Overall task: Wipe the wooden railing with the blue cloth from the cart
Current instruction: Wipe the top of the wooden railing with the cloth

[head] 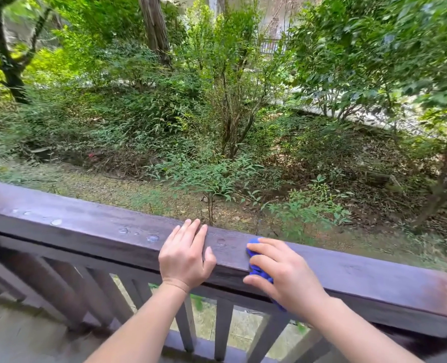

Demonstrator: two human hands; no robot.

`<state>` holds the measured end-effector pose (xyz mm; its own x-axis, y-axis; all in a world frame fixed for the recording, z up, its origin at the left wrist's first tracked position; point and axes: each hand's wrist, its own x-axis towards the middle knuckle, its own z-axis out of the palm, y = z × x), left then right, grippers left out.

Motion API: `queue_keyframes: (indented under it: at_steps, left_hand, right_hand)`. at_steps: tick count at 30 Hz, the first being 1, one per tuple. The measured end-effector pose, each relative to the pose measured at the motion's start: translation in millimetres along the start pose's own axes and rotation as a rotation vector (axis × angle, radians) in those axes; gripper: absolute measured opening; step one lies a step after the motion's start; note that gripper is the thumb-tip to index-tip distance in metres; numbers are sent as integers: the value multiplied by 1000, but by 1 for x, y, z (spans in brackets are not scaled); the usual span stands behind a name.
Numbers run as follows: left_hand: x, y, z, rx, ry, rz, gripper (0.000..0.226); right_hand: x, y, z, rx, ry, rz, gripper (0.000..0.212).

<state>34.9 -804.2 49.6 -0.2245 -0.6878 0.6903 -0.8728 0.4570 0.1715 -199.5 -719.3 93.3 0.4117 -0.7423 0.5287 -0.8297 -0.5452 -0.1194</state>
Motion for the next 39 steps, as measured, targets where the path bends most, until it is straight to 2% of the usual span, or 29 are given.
queue_keyframes:
  at_steps: [2,5,7,12,14,16,19,20,24,28,30,34,36,39]
  left_hand:
    - [-1,1,-2,6,-5,-6,47]
    - [2,2,-3,12,-27,-14,47]
    - [1,2,-4,6,-33,-12,48]
    - [0,-1,-1,10,-17,-6,48]
    - [-1,-1,0,12,-6,2,48]
    - [-1,-2,1,11,6,11,48]
    - [-1,-2,3,0,42,15,47]
    - [-1,-2,4,-4,50,16,48]
    - [-1,-2,3,-13,44,23,48]
    - [-2,-3,-1,-41,-19,14,47]
    - [-2,-1,-5,-70,-69,-18,46]
    - [2,6,-16,-145,-133,-43,42]
    - [2,6,-22,-223,-97,-43,40]
    - [-1,-6,-38,-396,-44,-52,34]
  right_hand:
    - [11,2,1,18,20,-14,28]
    - [31,7,5,40,70,259,17]
    - [46,2,14,-28,86,360,22]
    - [82,-9,22,-94,119,422,33]
    - [87,-15,25,-129,100,381,33]
    - [75,-29,33,-135,47,214,32]
    - [40,-32,33,-15,-7,17,24]
    - [36,-29,30,15,-7,17,25]
    - [64,-32,29,103,-21,243,33]
    - [61,-35,29,125,-67,88,30]
    - [67,-30,28,91,-84,89,31]
    - [96,-48,44,45,-10,322,25]
    - [94,-54,50,37,39,264,21]
    - [87,-46,48,1,8,142,18]
